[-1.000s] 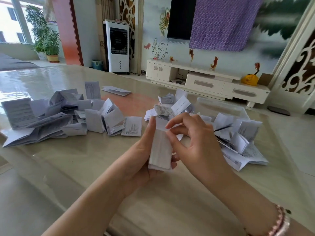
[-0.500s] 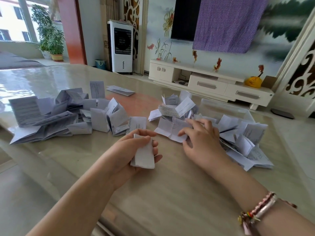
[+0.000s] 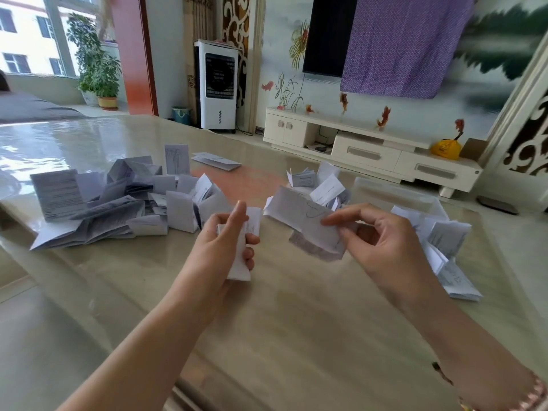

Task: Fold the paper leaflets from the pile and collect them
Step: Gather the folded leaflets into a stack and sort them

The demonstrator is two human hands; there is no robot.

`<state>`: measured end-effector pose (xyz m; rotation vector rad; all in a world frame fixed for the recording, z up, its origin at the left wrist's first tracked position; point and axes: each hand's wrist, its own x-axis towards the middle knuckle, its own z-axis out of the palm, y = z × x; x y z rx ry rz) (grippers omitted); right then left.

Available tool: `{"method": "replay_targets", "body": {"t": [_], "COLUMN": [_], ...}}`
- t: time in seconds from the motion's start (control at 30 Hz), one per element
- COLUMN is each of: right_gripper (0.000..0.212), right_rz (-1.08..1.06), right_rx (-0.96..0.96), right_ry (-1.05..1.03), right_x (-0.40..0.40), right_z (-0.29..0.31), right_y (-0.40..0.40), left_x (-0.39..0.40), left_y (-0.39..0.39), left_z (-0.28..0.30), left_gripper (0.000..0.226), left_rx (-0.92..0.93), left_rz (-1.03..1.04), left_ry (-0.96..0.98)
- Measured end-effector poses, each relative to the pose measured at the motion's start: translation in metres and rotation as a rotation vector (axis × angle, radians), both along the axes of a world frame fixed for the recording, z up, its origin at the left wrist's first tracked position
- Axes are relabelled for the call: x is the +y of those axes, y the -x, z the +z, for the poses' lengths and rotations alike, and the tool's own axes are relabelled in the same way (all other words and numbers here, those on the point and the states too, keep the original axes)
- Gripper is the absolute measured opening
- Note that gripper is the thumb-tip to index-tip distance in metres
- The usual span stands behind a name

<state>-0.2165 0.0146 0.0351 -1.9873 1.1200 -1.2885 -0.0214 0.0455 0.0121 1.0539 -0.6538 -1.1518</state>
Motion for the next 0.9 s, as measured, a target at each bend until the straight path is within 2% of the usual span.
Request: {"method": "replay_targets", "body": {"t": [0.13,0.2,0.27,0.37,0.47,0.53,0.6,0.67,0.8,0.9], "right_gripper": [0.023,0.024,0.039,0.053,0.024,0.015,0.017,0.017,0.013,0.029], "right_rz": [0.166,0.236,0.273,0.263,0.177,0.170,0.160,0.140,0.126,0.055], "right_rx": [-0.224,-0.257,-0.215,-0.080,0.020,-0.006,-0.018,0.026,0.081,0.062], "right_ry": [-0.423,-0.558,-0.594,-0.548,-0.429,-0.371,-0.295,-0.179,-0.012,-0.015], "right_x": [0.005,0.006,0.005,0.006,0.007,0.008,0.008,0.011,0.016,0.015], "right_z": [0.006,0.006,0.003,-0.001,-0.005,-0.006,-0.007,-0.008,-0.007,-0.006], "right_y": [0.005,0.006,0.007,0.003,-0.002,-0.006,-0.011,-0.017,-0.025,-0.024], "left_x": [0.002,0.003,0.002,0.000,0.001,0.001,0.001,0.005,0.008,0.005], "left_y": [0.003,0.006,0.008,0.007,0.012,0.015,0.018,0.021,0.028,0.025], "left_z": [-0.003,-0.005,-0.007,-0.009,-0.007,-0.007,-0.011,-0.011,-0.004,-0.003], "left_gripper": [0.061,0.051,0.033,0.026,0.021,0.018,0.018,0.012,0.013,0.014], "left_rx": [-0.025,-0.130,-0.240,-0.245,-0.342,-0.521,-0.751,-0.885,-0.827,-0.789], "left_rz": [-0.235,-0.322,-0.256,-0.126,-0.022,0.101,0.220,0.258,0.076,0.068], "left_ry": [0.171,0.232,0.213,0.178,0.204,0.253,0.323,0.390,0.393,0.395]}}
